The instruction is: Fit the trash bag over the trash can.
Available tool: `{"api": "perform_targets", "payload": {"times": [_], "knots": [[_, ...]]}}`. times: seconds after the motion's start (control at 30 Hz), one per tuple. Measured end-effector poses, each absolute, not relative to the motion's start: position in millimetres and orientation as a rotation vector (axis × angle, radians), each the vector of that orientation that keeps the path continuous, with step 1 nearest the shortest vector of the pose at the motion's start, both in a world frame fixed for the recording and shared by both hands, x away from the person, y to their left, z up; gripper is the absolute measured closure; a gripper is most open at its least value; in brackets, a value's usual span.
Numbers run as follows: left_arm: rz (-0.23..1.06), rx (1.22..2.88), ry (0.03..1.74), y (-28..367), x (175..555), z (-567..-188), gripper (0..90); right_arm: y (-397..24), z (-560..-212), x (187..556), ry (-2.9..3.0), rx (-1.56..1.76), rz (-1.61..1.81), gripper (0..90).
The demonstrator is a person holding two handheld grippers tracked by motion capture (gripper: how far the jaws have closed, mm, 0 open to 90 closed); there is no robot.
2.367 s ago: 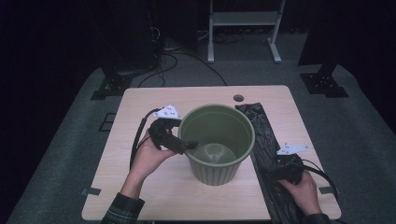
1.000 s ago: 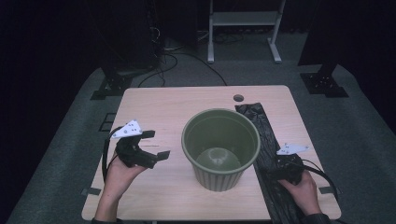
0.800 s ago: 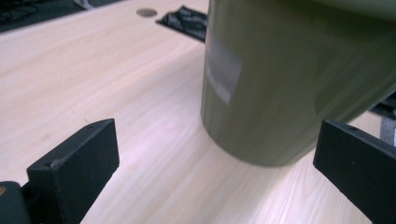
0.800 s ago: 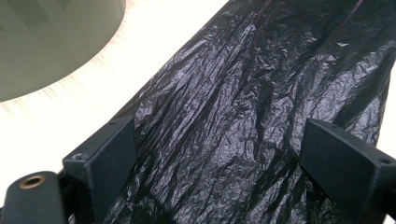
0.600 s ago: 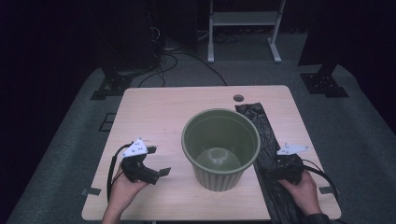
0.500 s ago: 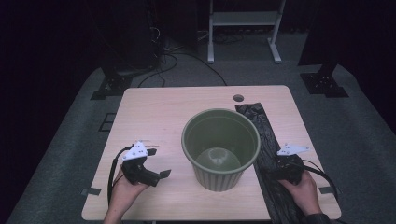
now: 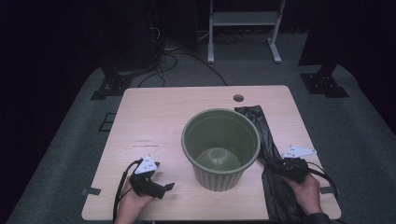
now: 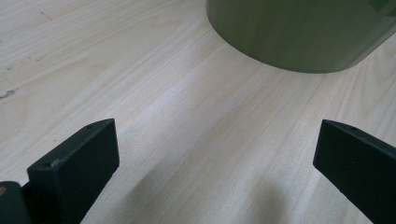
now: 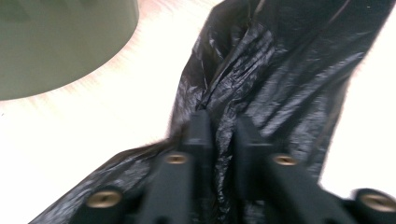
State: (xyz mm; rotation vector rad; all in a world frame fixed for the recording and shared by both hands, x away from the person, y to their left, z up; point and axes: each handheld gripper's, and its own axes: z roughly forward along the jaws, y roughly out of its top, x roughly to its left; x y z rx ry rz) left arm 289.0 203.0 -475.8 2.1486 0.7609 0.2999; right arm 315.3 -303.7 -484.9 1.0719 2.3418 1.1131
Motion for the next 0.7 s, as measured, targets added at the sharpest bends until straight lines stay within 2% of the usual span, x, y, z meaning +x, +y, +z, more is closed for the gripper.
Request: {"api": "perform_targets", "payload": {"times": [0.27, 0.7], "knots": [[0.323, 2.235, 0.75, 195, 291, -483, 0.0, -308, -482, 315, 2.383, 1.028, 1.096, 89.8], [0.329, 2.253, 0.748, 195, 293, -484, 0.0, -321, -455, 306, 2.317, 0.963, 1.26, 89.8]]}}
